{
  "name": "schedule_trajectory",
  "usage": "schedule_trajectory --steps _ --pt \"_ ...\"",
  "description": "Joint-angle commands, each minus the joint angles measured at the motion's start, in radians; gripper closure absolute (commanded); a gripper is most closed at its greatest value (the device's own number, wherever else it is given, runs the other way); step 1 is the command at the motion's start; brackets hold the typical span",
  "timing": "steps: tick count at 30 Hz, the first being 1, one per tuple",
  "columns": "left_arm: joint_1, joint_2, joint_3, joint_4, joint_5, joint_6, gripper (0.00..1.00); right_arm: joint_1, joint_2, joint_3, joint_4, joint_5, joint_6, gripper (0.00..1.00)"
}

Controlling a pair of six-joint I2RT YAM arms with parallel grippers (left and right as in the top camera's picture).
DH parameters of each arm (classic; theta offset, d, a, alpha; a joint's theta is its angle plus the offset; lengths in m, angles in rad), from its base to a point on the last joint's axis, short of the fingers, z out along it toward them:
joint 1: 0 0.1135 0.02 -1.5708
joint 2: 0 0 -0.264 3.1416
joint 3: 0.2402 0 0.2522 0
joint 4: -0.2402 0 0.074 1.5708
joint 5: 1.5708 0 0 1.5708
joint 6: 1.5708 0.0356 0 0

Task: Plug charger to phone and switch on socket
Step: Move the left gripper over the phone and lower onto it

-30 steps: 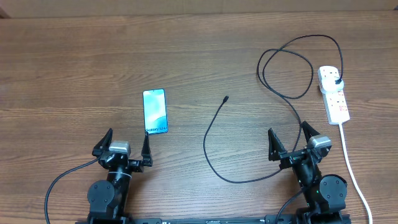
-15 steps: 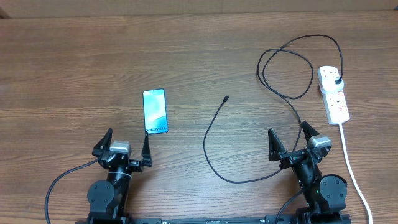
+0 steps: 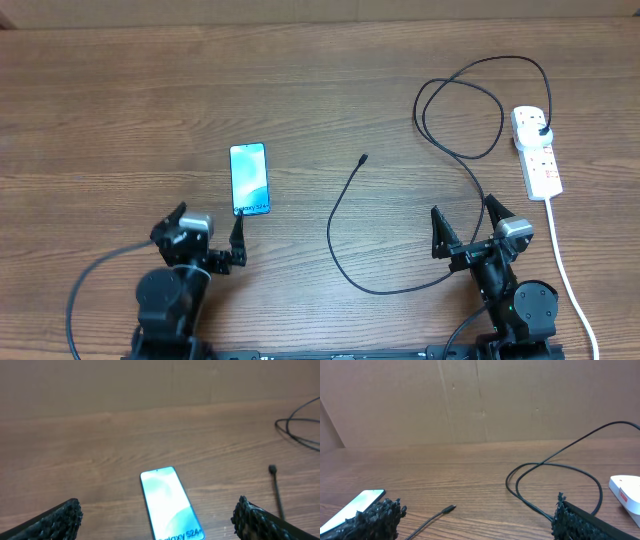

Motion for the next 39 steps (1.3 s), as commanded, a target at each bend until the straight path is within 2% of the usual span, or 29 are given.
schedule_trajectory --steps 1,9,14,22,29,33,39 --pt "-0.005 0.156 0.162 -0.011 0.058 -0.018 0.00 0.005 -0.011 -0.011 0.005 0.006 -0.001 0.00" --pt "-0.005 0.437 0.438 -0.144 0.164 -0.021 0.00 0.005 -0.011 -0.011 0.005 0.006 -0.001 0.00" --pt "-0.005 0.597 0.644 -0.282 0.208 -0.021 0.00 0.005 -0.011 -0.011 0.005 0.006 -0.001 0.00" --pt "-0.005 0.852 0.986 -0.566 0.277 -0.020 0.00 0.005 -0.011 -0.011 0.005 0.006 -0.001 0.00" --pt "-0.005 1.046 1.266 -0.842 0.272 -0.010 0.00 0.005 -0.011 -0.011 0.005 0.006 -0.001 0.00" --pt "-0.005 1.119 1.348 -0.946 0.278 -0.010 0.00 0.005 -0.011 -0.011 0.005 0.006 -0.001 0.00" --pt "-0.005 1.190 1.339 -0.942 0.268 -0.012 0.00 0.005 -0.011 -0.011 0.005 0.006 -0.001 0.00"
